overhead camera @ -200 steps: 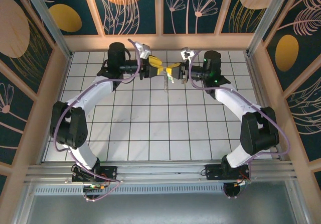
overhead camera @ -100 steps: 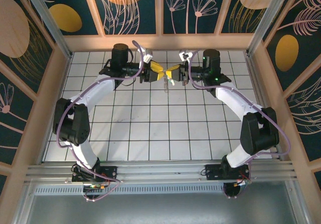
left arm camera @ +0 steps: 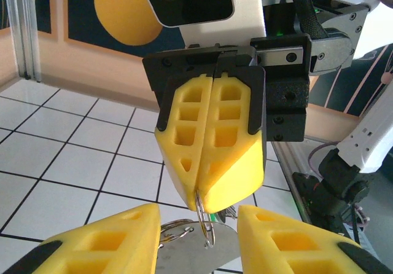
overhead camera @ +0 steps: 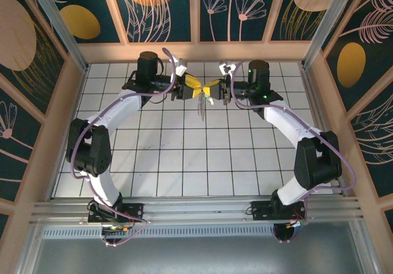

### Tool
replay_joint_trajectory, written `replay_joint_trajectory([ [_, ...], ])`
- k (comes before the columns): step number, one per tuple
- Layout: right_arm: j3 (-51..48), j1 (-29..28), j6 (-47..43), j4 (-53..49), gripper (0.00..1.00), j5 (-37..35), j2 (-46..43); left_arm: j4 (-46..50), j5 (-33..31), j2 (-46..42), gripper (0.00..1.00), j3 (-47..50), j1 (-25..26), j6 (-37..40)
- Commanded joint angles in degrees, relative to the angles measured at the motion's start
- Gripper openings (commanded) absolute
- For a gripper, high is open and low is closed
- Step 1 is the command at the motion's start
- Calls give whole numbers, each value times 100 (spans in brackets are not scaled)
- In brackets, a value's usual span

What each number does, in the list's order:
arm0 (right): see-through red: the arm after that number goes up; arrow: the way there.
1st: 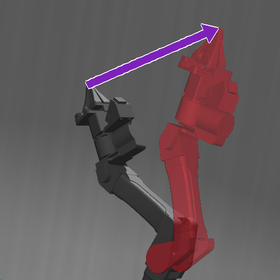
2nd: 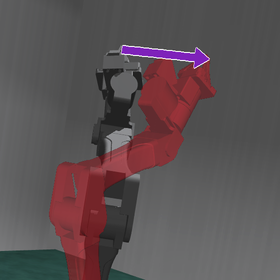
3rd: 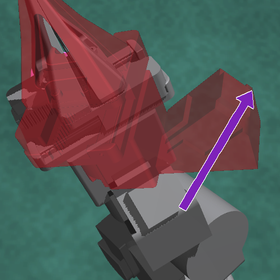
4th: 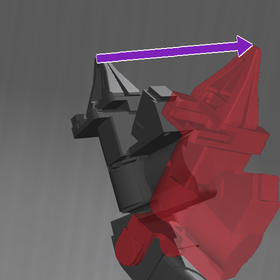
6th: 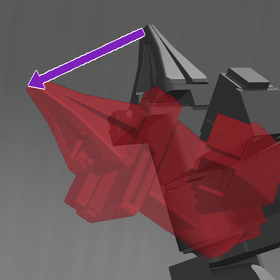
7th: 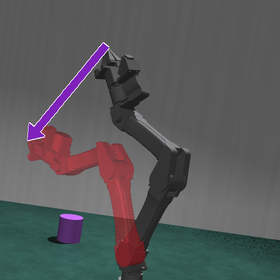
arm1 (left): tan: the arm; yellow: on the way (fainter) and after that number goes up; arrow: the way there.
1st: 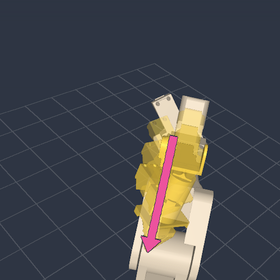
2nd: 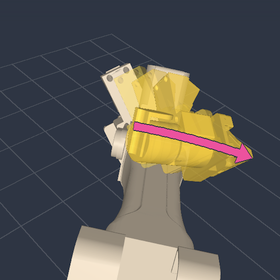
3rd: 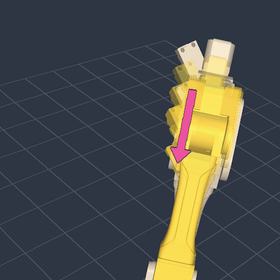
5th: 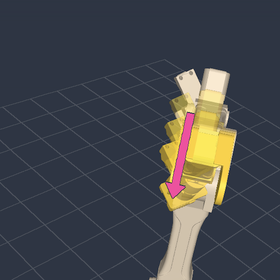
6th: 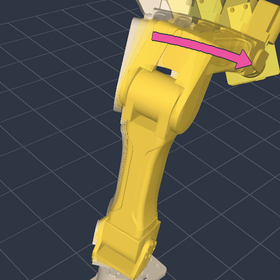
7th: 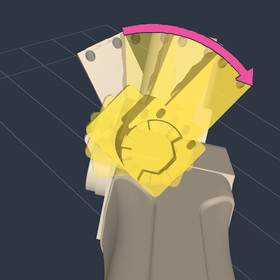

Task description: Put the keys on the keyring

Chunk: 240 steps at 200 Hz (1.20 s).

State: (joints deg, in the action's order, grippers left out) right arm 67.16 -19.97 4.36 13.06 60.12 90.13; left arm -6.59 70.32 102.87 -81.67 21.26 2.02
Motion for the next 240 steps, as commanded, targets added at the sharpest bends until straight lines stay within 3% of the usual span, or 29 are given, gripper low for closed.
replay_joint_trajectory([
  [1,206,10,-59,223,0,202,5,-35,275,116,37,-165,-39,-34],
  [170,342,-112,-93,154,0,194,163,-44,533,159,24,-200,39,-15],
  [240,356,-111,-58,200,0,149,170,217,702,121,0,-172,63,263],
])
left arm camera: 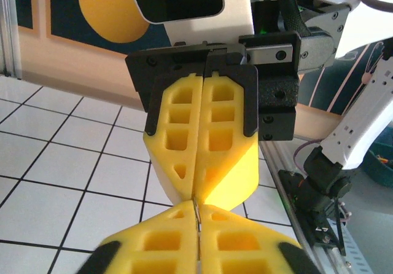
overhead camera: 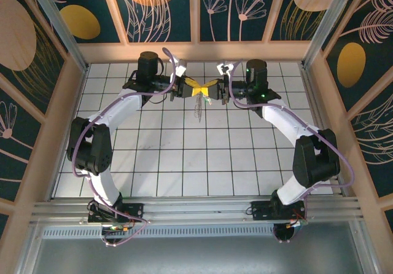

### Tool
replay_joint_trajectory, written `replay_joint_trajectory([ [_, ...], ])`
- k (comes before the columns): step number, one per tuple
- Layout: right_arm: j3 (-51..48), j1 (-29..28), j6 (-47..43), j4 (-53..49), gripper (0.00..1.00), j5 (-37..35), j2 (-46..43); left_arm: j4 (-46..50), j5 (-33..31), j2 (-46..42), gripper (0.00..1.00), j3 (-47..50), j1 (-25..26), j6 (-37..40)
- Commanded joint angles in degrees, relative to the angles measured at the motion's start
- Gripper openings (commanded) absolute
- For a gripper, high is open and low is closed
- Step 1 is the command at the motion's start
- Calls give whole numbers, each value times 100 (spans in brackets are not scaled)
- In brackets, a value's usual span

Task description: Put the keys on the keyring

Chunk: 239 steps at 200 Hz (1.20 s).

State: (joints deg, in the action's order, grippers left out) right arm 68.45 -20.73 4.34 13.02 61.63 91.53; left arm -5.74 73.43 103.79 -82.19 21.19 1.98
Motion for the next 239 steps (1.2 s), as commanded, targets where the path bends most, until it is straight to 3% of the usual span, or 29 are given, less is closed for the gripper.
replay_joint_trajectory([
  [1,229,-35,-56,203,0,-1,31,133,396,28,0,-121,70,272],
  [27,222,-23,-21,210,0,-96,-5,144,356,-18,0,-104,69,327],
  [53,37,115,161,434,28,-164,-178,-98,76,-148,0,2,69,162],
  [74,-340,296,440,878,37,-153,-460,-903,-89,-312,0,275,70,-384],
  [141,-1230,424,913,1725,41,-103,-875,-2632,-402,-780,0,927,79,-1508],
  [239,-1206,92,1069,2152,45,16,-604,-2652,-298,-843,0,933,113,-1575],
])
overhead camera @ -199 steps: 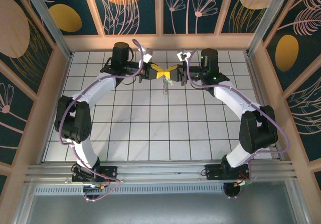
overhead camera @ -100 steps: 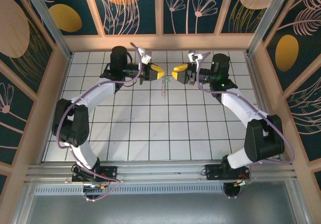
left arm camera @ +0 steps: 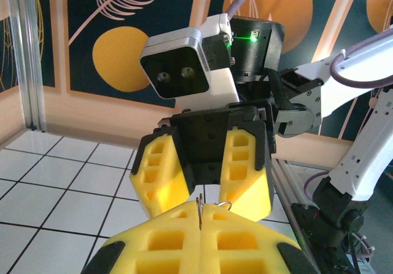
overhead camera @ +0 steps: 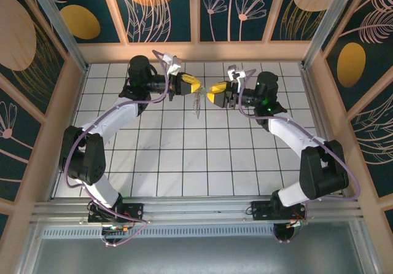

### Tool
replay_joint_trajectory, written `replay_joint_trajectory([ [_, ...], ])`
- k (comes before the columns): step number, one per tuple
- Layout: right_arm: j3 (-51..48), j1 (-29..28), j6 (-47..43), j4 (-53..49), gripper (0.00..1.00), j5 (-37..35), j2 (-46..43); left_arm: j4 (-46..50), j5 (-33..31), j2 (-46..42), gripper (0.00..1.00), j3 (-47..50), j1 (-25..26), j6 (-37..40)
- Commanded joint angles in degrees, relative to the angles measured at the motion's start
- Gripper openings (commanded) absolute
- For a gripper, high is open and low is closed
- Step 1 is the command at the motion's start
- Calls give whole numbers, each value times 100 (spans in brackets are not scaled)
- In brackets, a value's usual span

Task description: Put the keys on the keyring

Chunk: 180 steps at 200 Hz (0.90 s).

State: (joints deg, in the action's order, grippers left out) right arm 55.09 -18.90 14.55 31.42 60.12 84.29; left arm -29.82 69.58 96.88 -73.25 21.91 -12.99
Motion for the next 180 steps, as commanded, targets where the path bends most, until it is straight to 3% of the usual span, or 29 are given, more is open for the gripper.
replay_joint_trajectory([
  [1,136,-94,48,312,45,167,126,-248,88,-152,0,39,46,-75],
  [91,214,-218,139,641,43,425,327,81,334,-100,0,-99,76,108],
  [135,187,-230,-18,384,13,531,223,108,298,-106,0,-136,76,130],
  [167,112,-231,-135,205,0,517,166,-7,169,-123,0,-104,76,68],
  [180,77,-232,-158,172,0,502,147,-208,69,-167,0,-30,76,-62],
])
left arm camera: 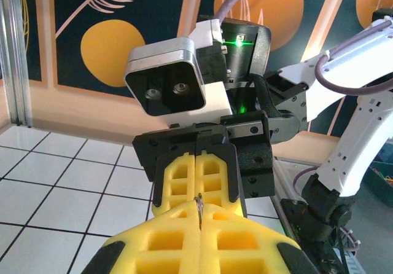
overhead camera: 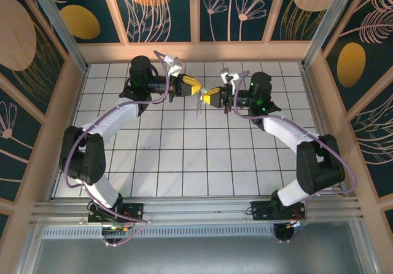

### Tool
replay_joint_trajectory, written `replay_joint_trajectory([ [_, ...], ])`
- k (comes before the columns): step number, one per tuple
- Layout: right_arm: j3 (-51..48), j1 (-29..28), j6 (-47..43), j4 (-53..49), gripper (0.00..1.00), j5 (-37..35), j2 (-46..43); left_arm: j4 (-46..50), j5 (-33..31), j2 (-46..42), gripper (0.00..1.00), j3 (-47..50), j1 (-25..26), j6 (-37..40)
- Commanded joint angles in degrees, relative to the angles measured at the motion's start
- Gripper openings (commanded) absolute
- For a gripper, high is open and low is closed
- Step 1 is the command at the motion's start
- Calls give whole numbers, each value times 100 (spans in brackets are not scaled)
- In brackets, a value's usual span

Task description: Put the keys on the keyring

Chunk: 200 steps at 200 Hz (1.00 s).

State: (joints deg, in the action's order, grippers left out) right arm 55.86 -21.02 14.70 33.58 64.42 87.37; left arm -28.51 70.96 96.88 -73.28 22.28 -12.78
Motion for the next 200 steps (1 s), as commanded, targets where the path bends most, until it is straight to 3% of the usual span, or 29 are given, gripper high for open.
replay_joint_trajectory([
  [1,2,-14,-175,-45,0,71,-160,-352,-76,-173,0,-24,39,-93],
  [91,254,-340,-150,-84,0,-164,275,-1068,-300,-354,0,321,67,-540],
  [155,121,-309,-88,39,0,-482,92,-1302,-406,-345,0,439,83,-677],
  [200,-10,-307,216,503,0,-861,49,-2246,-815,-372,0,830,101,-1354],
])
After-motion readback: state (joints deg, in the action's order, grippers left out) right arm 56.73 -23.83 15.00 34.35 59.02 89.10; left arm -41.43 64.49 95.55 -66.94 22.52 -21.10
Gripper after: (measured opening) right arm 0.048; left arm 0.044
